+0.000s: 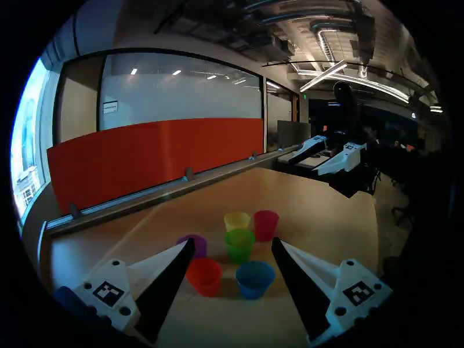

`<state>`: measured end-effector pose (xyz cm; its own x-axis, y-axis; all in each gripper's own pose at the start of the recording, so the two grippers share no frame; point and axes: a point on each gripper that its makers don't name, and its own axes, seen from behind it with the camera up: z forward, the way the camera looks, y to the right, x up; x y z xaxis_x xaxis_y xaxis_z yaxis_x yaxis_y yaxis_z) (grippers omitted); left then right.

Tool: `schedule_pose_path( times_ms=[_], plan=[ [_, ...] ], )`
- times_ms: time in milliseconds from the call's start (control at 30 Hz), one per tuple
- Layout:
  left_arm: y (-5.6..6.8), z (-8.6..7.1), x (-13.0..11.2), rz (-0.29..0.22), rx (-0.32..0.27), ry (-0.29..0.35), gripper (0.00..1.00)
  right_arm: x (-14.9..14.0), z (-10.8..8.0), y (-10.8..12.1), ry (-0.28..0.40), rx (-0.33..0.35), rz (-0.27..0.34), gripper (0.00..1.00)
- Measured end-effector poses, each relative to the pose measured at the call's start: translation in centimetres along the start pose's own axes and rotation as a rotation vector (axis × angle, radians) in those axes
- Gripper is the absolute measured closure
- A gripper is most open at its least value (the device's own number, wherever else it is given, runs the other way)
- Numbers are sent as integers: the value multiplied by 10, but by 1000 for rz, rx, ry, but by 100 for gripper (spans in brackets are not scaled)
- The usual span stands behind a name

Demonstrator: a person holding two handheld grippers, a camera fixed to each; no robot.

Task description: Pour water

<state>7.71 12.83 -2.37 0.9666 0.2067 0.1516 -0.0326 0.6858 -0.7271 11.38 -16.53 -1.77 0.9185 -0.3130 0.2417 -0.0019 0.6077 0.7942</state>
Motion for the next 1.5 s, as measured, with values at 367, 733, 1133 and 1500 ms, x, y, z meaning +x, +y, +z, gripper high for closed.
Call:
schedule_pose_path(
  times_ms=[367, 733, 1133, 1500],
  plan=[
    [16, 16, -24, 53, -73, -46, 2, -19, 14, 10, -46, 3, -14, 1],
    [26, 35, -57, 93, -117, -117, 2, -33, 26, 17, -70, 9, -5, 1],
    [36, 50, -84, 89, -163, -173, 2, -41, 38, 23, -84, 16, -1, 1],
    [42, 63, -110, 110, -174, -234, 2, -44, 42, 26, -83, 23, 3, 1]
  ],
)
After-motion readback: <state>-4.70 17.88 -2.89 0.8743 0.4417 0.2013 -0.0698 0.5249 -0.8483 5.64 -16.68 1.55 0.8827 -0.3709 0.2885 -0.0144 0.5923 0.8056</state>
